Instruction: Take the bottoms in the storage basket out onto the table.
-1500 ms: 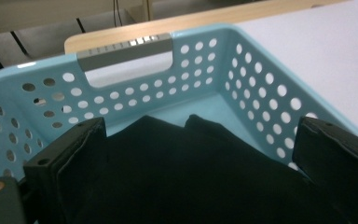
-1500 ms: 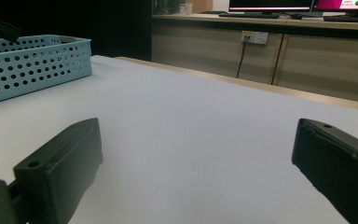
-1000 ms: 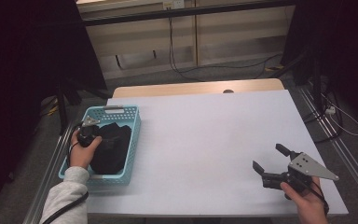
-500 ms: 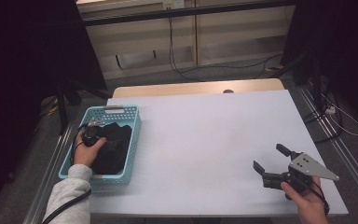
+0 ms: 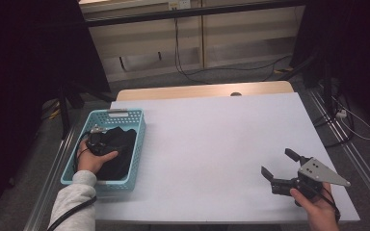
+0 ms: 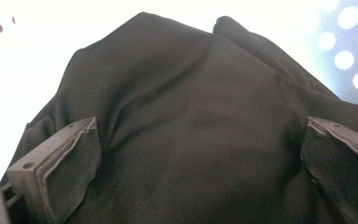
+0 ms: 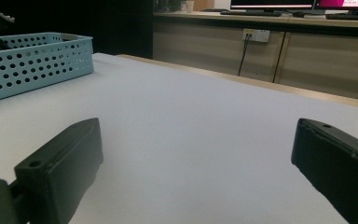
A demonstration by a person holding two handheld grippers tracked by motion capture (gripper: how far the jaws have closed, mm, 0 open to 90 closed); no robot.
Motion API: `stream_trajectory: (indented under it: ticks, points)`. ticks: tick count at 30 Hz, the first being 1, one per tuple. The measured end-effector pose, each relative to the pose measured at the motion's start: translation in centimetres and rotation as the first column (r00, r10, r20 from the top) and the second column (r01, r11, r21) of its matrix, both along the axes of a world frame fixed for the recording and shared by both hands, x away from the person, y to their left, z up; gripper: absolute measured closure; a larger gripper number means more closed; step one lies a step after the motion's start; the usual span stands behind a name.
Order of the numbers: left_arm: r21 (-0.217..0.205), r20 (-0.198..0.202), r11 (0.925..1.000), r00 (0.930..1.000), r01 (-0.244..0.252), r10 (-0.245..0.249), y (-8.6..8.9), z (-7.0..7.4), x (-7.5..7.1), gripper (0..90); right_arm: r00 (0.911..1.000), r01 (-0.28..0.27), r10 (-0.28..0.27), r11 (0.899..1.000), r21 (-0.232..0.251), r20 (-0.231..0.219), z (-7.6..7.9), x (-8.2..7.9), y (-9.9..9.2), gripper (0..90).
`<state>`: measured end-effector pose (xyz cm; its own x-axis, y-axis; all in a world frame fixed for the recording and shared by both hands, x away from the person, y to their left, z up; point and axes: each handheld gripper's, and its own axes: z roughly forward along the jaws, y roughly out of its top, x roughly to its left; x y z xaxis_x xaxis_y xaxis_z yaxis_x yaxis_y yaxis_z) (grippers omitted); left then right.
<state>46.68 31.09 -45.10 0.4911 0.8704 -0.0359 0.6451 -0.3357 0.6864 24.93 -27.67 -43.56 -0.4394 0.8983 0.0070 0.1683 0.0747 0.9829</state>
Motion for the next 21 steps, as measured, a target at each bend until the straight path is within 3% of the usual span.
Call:
stream_trajectory:
  ticks: [21]
  points:
    - [0.002, 0.004, 0.9998, 0.9998, -0.018, 0.018, -0.95, -0.47, -0.09, 0.0, 0.9998, -0.017, 0.017, 1.000, 0.003, -0.007, -0.04, 0.00, 0.11, 1.6]
